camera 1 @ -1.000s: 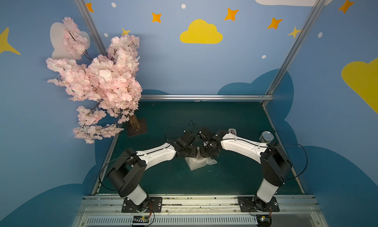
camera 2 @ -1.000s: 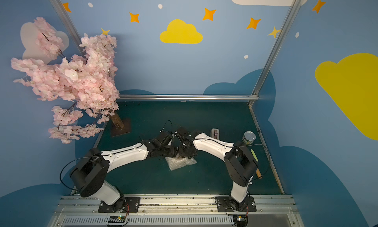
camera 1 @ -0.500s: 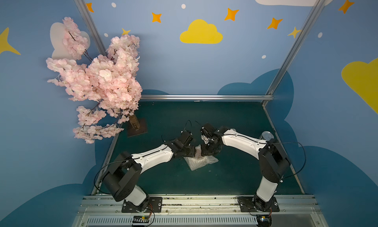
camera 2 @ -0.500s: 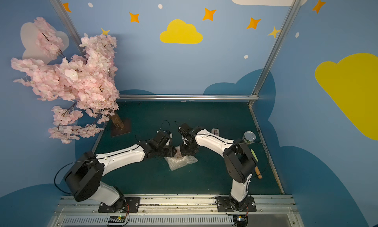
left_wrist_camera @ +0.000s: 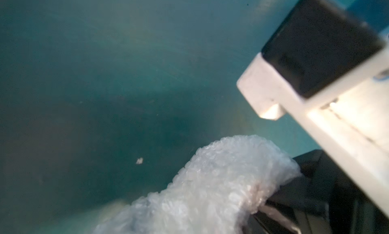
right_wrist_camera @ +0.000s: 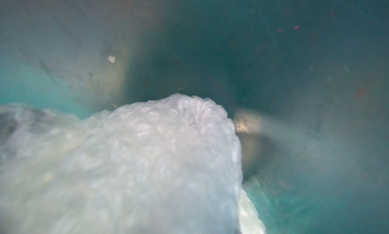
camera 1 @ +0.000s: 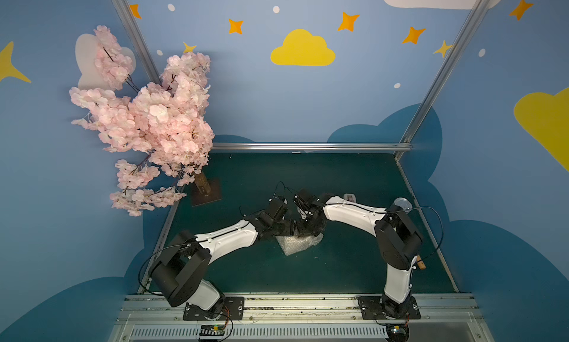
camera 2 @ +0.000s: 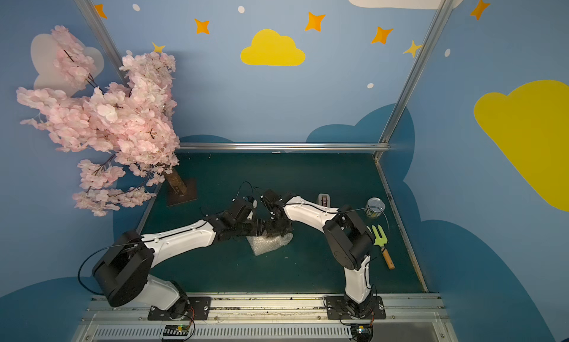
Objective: Wrap mugs in bubble wrap
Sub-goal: Wrap the mug in bubble wrap.
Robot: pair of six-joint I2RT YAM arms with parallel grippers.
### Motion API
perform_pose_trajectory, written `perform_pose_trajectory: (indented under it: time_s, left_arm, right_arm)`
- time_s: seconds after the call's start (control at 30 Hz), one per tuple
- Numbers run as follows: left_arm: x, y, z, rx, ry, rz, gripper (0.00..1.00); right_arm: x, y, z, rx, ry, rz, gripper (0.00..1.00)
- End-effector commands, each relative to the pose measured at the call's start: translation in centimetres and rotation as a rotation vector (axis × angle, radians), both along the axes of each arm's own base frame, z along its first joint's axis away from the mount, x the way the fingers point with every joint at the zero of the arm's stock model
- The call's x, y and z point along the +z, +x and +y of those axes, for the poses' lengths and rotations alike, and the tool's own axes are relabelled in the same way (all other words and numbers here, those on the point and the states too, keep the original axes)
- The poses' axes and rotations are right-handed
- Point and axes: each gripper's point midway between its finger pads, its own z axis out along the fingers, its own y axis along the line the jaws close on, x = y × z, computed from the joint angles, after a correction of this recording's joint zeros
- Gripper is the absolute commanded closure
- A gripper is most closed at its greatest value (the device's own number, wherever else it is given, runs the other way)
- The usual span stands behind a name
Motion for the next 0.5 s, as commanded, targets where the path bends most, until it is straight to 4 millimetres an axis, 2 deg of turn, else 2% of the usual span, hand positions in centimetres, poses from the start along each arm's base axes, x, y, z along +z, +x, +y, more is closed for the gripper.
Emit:
perform_pose_trajectory:
  time_s: [0.0,0.13,0.23,0.33,0.47]
  left_arm:
    - [2.2,0.7,1.5,0.038,0.026,-0.045,0.31]
    - [6.4,1.8,2.6,0.087,0.017,-0.136,0.23]
    - [8.5,1.4,4.1,0.129,0.029,-0.134,0.22]
    - [8.3,-0.5,5.2,0.162,0.033,-0.027,0.22]
    - [7.4,-3.2,5.0,0.155,-0.034,0.087,0.26]
  right_arm:
    - [-2.4,-1.0,-2.0,-0.02,-0.111,0.01,0.95]
    - [-0.8,-0.6,-2.9,-0.06,-0.123,-0.016,0.97]
    - [-0.3,-0.7,-3.5,-0.101,-0.145,0.0,0.98]
    - [0.4,-0.5,-3.7,-0.146,-0.157,-0.001,1.0]
    - [1.2,0.2,-3.4,-0.21,-0.151,-0.006,1.0]
